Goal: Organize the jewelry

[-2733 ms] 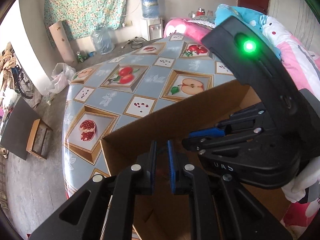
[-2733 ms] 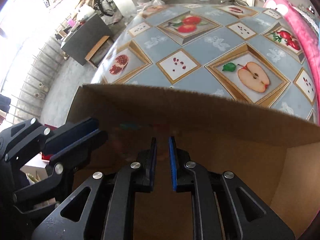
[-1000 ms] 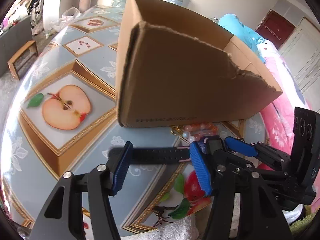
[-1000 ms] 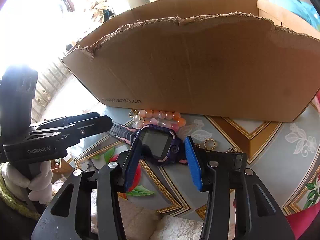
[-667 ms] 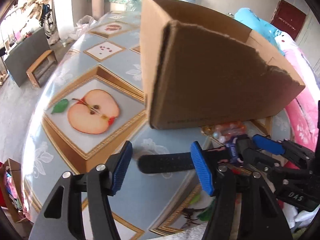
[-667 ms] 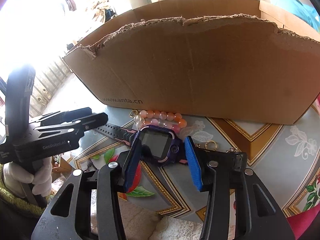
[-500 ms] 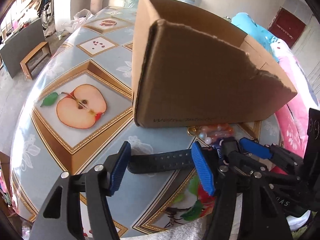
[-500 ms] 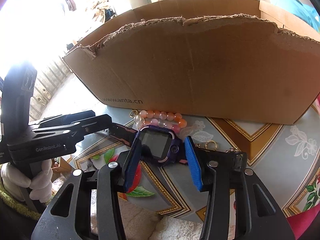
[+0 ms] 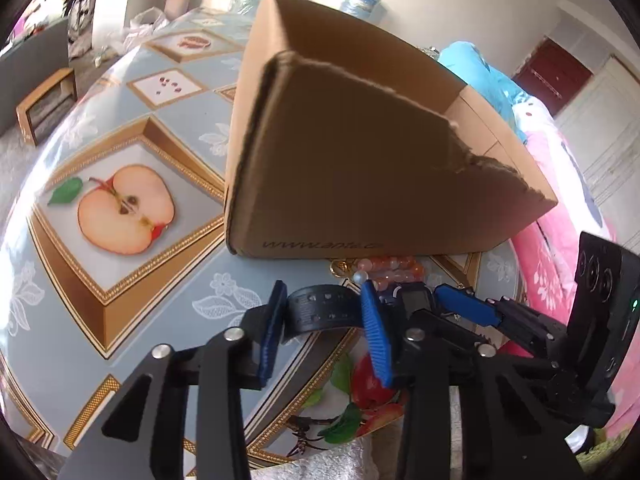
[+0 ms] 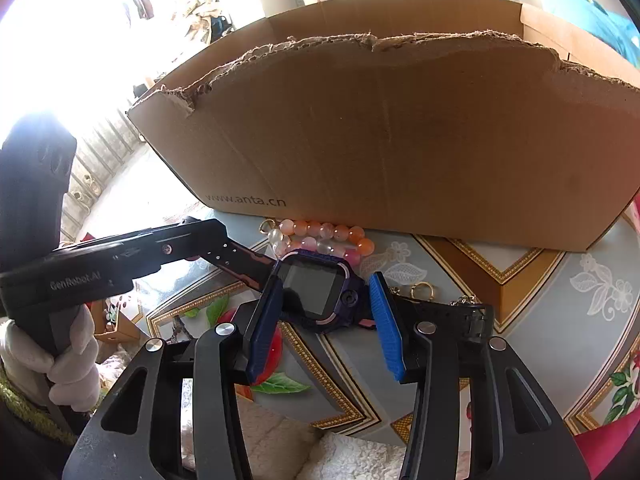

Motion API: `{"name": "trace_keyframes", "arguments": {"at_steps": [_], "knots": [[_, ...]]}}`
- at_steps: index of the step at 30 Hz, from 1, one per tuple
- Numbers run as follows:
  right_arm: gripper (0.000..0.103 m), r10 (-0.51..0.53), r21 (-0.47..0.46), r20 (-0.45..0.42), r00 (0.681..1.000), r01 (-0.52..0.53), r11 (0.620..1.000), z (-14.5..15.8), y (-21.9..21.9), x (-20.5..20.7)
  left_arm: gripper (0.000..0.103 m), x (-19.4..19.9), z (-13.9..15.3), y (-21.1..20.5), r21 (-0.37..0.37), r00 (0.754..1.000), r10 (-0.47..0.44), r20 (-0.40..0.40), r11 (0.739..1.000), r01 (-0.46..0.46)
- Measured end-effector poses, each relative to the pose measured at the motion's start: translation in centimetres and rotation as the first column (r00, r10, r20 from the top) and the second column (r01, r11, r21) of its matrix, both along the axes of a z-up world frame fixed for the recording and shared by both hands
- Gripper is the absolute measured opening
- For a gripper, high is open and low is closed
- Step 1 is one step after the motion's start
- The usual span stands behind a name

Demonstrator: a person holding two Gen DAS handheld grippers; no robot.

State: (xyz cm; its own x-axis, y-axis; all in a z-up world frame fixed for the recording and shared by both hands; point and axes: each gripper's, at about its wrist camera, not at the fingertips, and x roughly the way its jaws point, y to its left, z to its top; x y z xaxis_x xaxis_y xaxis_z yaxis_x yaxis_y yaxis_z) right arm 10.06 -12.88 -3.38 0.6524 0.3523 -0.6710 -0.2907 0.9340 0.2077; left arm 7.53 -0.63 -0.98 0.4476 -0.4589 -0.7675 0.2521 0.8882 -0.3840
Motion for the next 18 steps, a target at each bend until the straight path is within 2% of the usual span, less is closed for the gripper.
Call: {"name": "trace_keyframes", "arguments": {"at_steps": [4,10,14,18], "knots": [[0.043,0.001,0.035,-0.005,1.000,-0.001,0.999,0.6,-0.8,-0.2,0.028,-0.5,0.0,-0.8,0.076,0.999,-0.026,0.044,0.997,0.022],[0.043,-0.072,0.113,0.033,0.997,0.068,0.991,2.2,-4.8,-2.2,0.028,-0.9,-0.5,-1.5,0.174,0.995,-0.060,0.085,0.984,0.045],[0.043,-0.145,0.117,-0.022,0.989,0.146,0.982,1.7,-7.1,-2.4,0.028,-0.9,-0.6,-2.1,0.213,0.991,-0.082,0.102,0.975,0.058],[0.038,-0.183,0.149,-0.100,0.978,0.197,0.969,0.3,-8.4,-1.4,0.028,-1.0,-0.7,-2.4,0.251,0.988,-0.100,0.118,0.966,0.068]]}}
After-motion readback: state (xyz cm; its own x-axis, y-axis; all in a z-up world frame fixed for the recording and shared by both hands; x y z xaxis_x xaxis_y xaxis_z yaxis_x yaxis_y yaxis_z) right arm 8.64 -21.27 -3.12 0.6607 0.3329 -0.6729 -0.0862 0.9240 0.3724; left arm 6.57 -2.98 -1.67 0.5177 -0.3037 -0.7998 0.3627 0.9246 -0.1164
